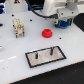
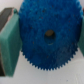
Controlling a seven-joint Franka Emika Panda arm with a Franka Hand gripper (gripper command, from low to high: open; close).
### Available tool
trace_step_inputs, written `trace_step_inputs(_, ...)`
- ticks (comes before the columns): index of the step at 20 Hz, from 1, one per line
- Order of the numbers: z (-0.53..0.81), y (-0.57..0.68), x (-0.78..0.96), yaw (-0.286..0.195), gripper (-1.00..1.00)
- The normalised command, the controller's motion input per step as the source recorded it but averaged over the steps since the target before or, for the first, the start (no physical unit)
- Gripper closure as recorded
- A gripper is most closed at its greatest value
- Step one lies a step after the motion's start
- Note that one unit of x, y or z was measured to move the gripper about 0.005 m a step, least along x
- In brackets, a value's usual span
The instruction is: Insert the blue gear onto the right peg, followed by the red gear
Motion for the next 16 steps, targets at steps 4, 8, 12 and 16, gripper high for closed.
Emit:
trace_step_inputs(4,0.62,-0.21,0.40,0.000,1.00)
trace_step_inputs(8,0.60,-0.30,0.56,0.000,1.00)
trace_step_inputs(12,0.59,-0.32,0.62,0.000,1.00)
trace_step_inputs(16,0.57,-0.33,0.64,0.000,1.00)
